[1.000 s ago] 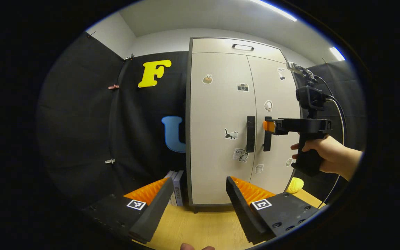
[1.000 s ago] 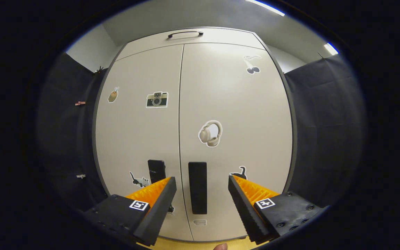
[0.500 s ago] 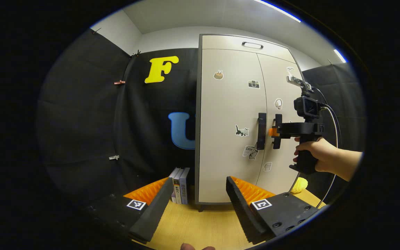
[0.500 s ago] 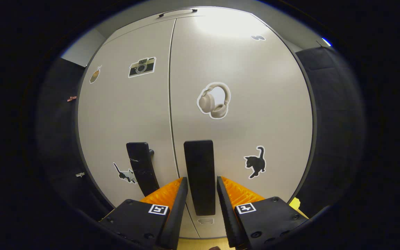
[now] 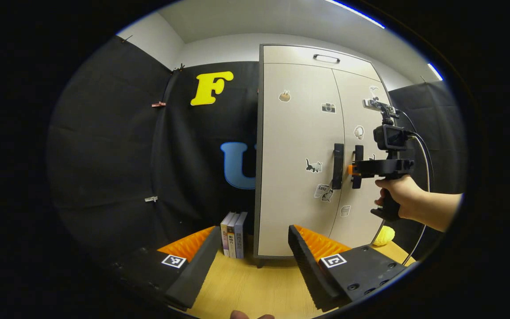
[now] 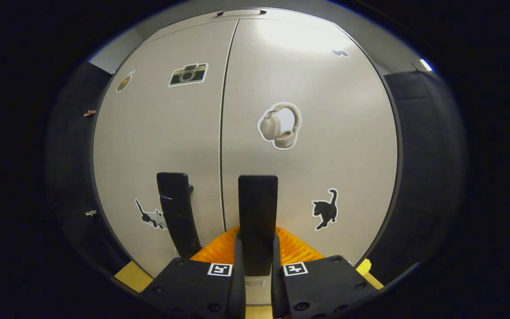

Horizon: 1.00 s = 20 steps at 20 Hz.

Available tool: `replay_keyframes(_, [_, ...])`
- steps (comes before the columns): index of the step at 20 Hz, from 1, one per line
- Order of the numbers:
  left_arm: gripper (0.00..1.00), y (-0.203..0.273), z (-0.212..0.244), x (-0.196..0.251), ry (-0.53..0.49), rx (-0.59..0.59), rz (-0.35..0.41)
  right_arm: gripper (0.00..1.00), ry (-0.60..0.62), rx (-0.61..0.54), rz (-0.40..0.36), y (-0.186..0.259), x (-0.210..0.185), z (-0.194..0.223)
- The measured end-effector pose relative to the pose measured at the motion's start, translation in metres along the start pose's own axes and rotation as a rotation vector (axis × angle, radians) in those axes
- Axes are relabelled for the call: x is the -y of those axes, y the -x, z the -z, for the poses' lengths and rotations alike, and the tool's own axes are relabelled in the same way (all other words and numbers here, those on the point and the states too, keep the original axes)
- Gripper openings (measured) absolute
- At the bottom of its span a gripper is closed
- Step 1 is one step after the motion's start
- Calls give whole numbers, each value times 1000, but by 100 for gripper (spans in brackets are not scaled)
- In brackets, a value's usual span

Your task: Open the right door of the double-door shoe cabinet with the right hand, and open the left door with the left hand.

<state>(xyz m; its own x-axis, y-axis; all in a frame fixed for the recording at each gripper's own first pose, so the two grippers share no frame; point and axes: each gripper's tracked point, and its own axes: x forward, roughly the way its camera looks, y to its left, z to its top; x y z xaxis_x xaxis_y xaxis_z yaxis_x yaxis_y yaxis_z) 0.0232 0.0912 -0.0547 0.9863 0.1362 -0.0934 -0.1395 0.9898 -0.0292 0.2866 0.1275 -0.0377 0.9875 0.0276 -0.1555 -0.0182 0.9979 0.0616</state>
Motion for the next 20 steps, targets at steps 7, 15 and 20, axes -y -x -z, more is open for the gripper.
replay_keyframes(7, [95,12,-3,6,-1,8,-8,27,-2,1,-33,23,6,-5])
replay_keyframes(15, [95,24,-6,20,-6,10,-5,27,-47,-29,-129,41,16,-8])
replay_keyframes(20, [95,35,-5,25,-10,11,-14,27,-60,-39,-171,51,23,-10])
